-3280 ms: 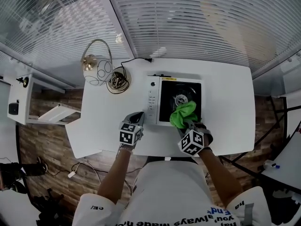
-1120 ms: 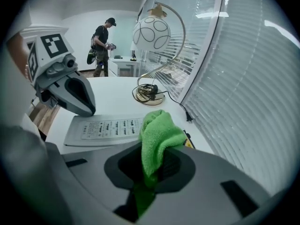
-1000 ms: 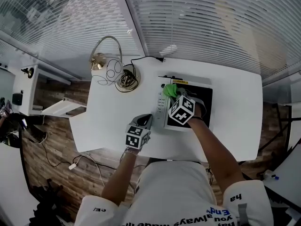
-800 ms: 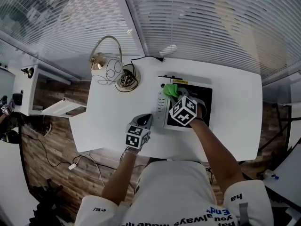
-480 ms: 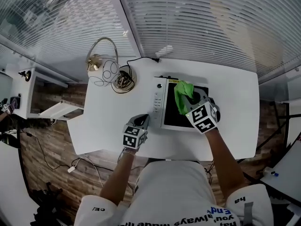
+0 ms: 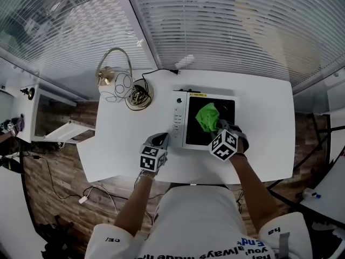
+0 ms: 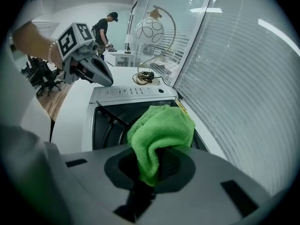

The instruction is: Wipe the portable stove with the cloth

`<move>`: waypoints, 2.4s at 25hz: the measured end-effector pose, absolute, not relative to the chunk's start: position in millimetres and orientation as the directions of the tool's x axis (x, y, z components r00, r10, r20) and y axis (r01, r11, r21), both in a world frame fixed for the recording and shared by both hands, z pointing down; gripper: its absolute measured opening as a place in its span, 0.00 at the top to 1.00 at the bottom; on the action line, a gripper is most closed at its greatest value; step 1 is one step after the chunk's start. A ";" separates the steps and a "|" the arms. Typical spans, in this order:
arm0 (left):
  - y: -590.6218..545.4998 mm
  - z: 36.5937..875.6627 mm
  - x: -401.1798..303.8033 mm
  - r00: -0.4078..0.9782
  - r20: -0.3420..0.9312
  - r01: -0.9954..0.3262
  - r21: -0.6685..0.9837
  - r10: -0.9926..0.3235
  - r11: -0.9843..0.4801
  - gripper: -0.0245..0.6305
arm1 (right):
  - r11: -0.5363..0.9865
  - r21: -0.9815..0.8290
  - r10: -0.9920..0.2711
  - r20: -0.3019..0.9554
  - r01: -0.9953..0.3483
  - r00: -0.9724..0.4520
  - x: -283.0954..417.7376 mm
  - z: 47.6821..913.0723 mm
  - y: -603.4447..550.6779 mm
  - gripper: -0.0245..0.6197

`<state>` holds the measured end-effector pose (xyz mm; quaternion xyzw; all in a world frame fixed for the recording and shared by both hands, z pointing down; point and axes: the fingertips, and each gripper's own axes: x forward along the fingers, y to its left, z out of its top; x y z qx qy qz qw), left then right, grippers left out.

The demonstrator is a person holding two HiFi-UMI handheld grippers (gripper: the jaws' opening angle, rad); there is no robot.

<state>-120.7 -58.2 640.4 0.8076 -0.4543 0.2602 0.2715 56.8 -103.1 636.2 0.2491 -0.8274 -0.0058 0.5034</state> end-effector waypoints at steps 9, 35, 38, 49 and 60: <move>-58.8 632.4 -121.1 0.475 0.640 -0.865 0.211 -0.604 -0.455 0.94 | 0.764 0.105 -0.535 0.655 -0.637 -0.534 62.0 567.5 -95.0 0.90; -33.0 287.9 -14.7 0.642 -0.004 -0.762 0.107 -0.766 -0.639 0.94 | 0.615 -0.008 -0.785 0.091 -0.789 -0.613 119.8 275.2 -22.8 0.90; -23.9 271.9 -10.9 0.653 -0.025 -0.750 0.122 -0.757 -0.650 0.94 | 0.621 -0.009 -0.781 0.084 -0.784 -0.619 117.5 265.0 -14.5 0.90; -8.8 243.6 -8.1 0.688 -0.064 -0.717 0.095 -0.723 -0.690 0.94 | 0.640 0.027 -0.768 0.059 -0.768 -0.638 108.7 239.5 -2.1 0.90; -14.6 242.3 -11.8 0.688 -0.047 -0.718 0.099 -0.724 -0.689 0.94 | 0.636 0.035 -0.771 0.069 -0.771 -0.633 105.2 237.0 -4.8 0.90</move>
